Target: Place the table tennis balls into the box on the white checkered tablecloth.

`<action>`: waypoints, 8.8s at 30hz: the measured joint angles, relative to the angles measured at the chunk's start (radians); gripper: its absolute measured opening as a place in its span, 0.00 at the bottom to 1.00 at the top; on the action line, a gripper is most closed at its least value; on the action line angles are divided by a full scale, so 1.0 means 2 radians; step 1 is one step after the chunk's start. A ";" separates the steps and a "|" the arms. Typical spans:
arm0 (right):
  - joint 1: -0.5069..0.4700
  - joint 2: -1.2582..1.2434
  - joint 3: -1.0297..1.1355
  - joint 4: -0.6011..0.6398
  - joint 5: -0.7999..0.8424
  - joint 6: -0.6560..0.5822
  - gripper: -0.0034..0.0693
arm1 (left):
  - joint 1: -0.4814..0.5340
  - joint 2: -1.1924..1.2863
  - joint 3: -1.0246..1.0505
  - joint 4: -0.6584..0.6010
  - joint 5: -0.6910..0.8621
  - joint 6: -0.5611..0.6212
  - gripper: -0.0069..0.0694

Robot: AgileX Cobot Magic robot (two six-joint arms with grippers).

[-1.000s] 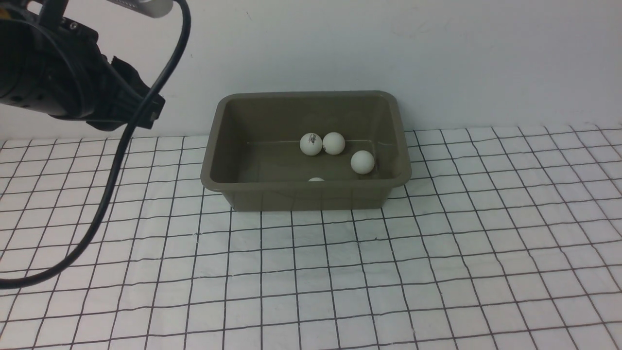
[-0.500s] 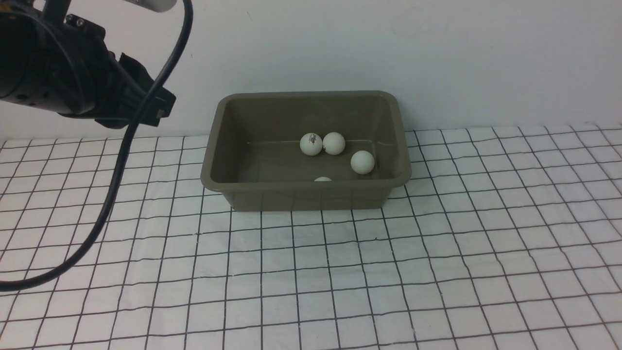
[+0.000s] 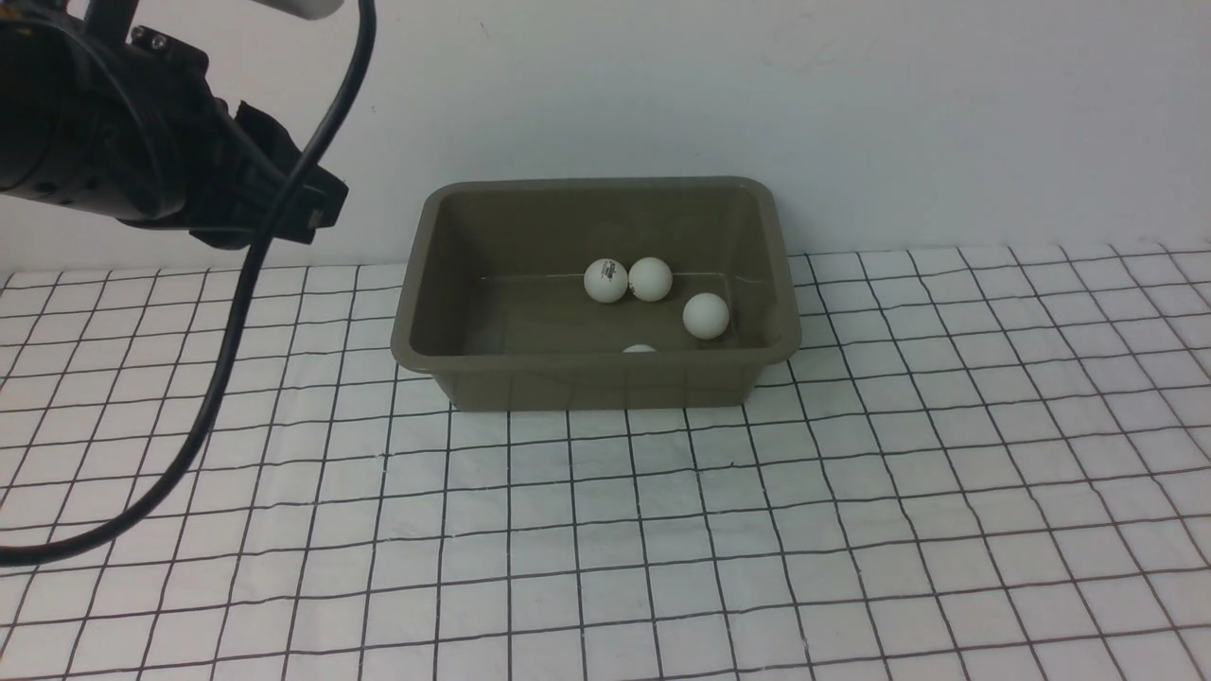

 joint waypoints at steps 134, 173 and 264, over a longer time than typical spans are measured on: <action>0.000 0.000 0.047 0.023 -0.006 -0.001 0.72 | 0.069 -0.643 0.659 0.167 -0.245 -0.185 0.32; 0.000 -0.001 0.047 0.023 -0.006 -0.001 0.72 | 0.069 -0.643 0.659 0.178 -0.245 -0.182 0.32; 0.030 -0.305 0.290 -0.092 -0.026 0.163 0.72 | 0.068 -0.643 0.659 0.178 -0.245 -0.182 0.32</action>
